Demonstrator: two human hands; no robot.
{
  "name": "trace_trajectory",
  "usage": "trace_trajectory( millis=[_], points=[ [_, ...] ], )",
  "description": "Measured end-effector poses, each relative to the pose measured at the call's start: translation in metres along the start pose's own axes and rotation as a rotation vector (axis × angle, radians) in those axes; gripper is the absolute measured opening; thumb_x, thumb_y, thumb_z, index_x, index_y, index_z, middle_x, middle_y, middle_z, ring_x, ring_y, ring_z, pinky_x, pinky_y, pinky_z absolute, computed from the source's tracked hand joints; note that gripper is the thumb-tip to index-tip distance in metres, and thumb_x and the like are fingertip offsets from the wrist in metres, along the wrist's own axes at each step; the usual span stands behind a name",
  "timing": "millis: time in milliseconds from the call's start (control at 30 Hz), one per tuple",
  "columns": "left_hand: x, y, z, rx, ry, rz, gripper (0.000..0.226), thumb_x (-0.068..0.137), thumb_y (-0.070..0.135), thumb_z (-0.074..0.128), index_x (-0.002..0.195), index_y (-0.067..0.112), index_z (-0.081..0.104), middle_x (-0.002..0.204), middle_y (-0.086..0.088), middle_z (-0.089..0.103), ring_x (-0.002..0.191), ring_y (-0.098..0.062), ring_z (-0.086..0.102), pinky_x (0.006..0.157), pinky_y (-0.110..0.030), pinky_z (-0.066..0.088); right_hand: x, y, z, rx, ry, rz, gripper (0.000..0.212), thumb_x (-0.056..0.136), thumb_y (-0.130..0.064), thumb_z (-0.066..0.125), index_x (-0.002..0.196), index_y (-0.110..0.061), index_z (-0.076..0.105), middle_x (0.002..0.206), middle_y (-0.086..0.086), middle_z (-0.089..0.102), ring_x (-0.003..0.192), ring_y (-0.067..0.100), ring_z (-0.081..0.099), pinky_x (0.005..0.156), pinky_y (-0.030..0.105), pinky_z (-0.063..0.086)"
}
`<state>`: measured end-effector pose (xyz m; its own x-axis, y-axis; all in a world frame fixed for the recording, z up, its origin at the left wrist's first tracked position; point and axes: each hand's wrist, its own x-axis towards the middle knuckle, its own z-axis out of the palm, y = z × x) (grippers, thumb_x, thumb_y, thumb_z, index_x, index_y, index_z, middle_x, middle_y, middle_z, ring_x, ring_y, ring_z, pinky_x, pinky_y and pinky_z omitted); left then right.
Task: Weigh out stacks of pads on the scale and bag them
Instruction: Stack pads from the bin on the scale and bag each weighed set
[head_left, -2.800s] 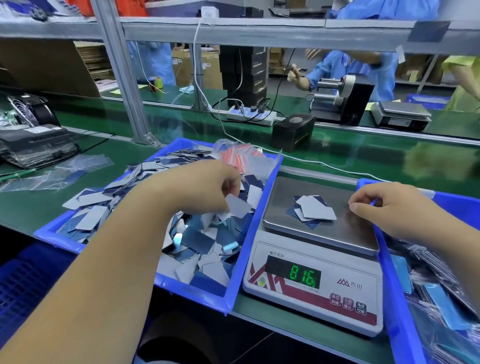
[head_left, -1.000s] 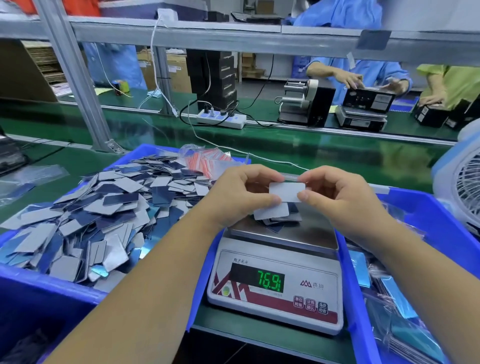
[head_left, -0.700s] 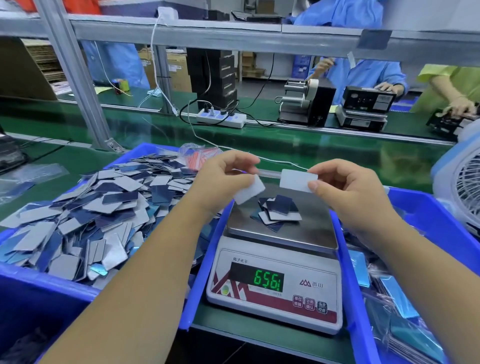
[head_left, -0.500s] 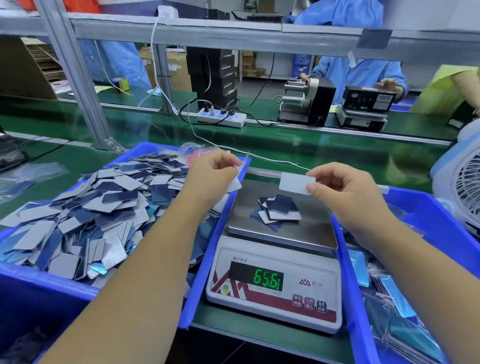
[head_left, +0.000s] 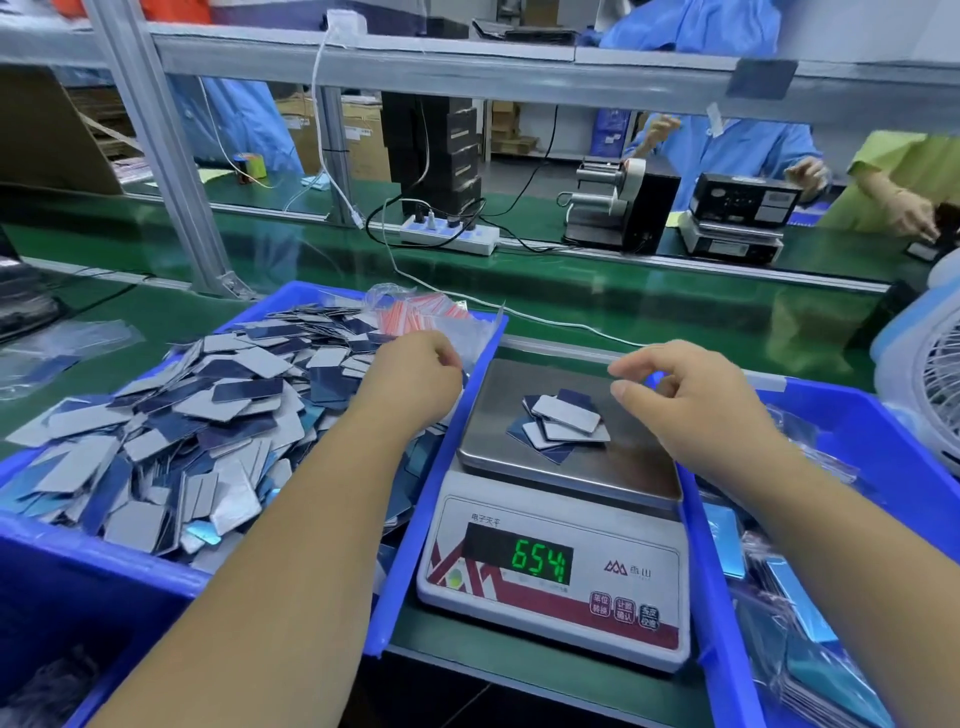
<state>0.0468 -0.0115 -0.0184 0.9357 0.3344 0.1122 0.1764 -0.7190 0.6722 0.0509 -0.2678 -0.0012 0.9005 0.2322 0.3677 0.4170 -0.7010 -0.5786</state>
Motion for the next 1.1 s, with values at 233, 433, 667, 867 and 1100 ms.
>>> trace_trajectory(
  millis=[233,433,667,867,1100],
  points=[
    [-0.021,0.035,0.011,-0.706,-0.089,0.335,0.040,0.090,0.001,0.047,0.083,0.037,0.063,0.079,0.020,0.062,0.044,-0.010,0.050,0.043,-0.021,0.041,-0.009,-0.013,0.003,0.170,-0.088,-0.133,0.005,0.085,-0.031,0.072,0.082,-0.034,0.070,0.073,-0.019,0.065,0.058,0.003,0.051,0.059,0.019,0.041],
    [-0.030,0.052,0.025,-0.836,-0.148,0.472,0.021,0.085,0.018,0.064,0.086,0.039,0.064,0.082,0.020,0.062,0.064,-0.016,0.055,0.061,-0.027,0.047,-0.017,-0.031,0.012,0.234,-0.115,-0.239,0.015,0.081,-0.031,0.077,0.084,-0.037,0.064,0.076,-0.021,0.065,0.063,0.014,0.055,0.061,0.024,0.045],
    [-0.034,0.057,0.027,-0.887,-0.220,0.484,0.010,0.088,0.023,0.064,0.088,0.033,0.065,0.079,0.020,0.063,0.068,-0.006,0.059,0.067,-0.022,0.050,-0.017,-0.030,0.012,0.450,-0.075,-0.175,0.021,0.080,-0.008,0.078,0.084,-0.026,0.068,0.072,0.002,0.069,0.061,0.024,0.061,0.057,0.031,0.051],
    [-0.023,0.044,0.025,-0.815,-0.141,0.403,0.017,0.090,0.027,0.058,0.085,0.042,0.065,0.091,0.002,0.065,0.073,-0.004,0.060,0.070,-0.017,0.048,-0.008,-0.018,0.005,0.318,0.124,-0.154,0.041,0.081,-0.003,0.072,0.087,-0.044,0.068,0.078,-0.019,0.070,0.062,0.001,0.058,0.062,0.007,0.044],
    [-0.012,0.028,0.028,-0.581,-0.042,0.306,0.025,0.092,0.009,0.057,0.085,0.032,0.064,0.075,0.016,0.059,0.059,-0.001,0.047,0.056,-0.010,0.040,-0.006,-0.007,0.007,-0.043,-0.092,-0.235,0.028,0.076,-0.001,0.070,0.081,-0.028,0.074,0.085,-0.012,0.069,0.073,0.008,0.058,0.070,0.016,0.045]
  ],
)
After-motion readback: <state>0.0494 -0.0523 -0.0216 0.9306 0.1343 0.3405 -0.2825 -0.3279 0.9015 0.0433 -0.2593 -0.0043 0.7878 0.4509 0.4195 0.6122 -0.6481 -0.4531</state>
